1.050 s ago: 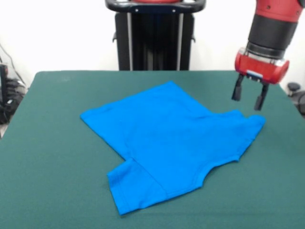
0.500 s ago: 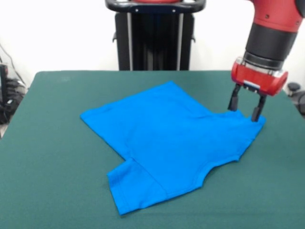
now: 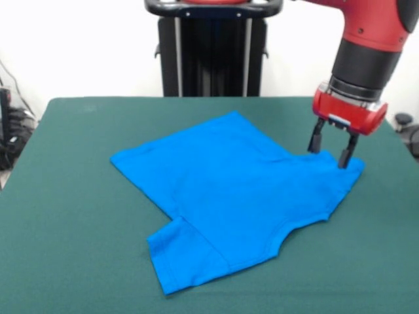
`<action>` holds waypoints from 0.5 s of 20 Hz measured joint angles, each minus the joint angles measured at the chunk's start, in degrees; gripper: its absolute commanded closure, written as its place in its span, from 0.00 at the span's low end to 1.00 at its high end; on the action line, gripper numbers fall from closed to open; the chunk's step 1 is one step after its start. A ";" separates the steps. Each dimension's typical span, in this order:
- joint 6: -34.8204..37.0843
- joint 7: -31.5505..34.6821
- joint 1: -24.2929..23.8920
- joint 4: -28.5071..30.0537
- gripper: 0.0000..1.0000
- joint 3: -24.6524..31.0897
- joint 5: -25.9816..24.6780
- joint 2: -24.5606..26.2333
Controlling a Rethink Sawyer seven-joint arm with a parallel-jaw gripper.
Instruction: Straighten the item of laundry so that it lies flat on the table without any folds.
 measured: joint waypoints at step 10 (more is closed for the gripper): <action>-2.45 0.00 0.08 1.91 0.00 0.01 0.00 0.23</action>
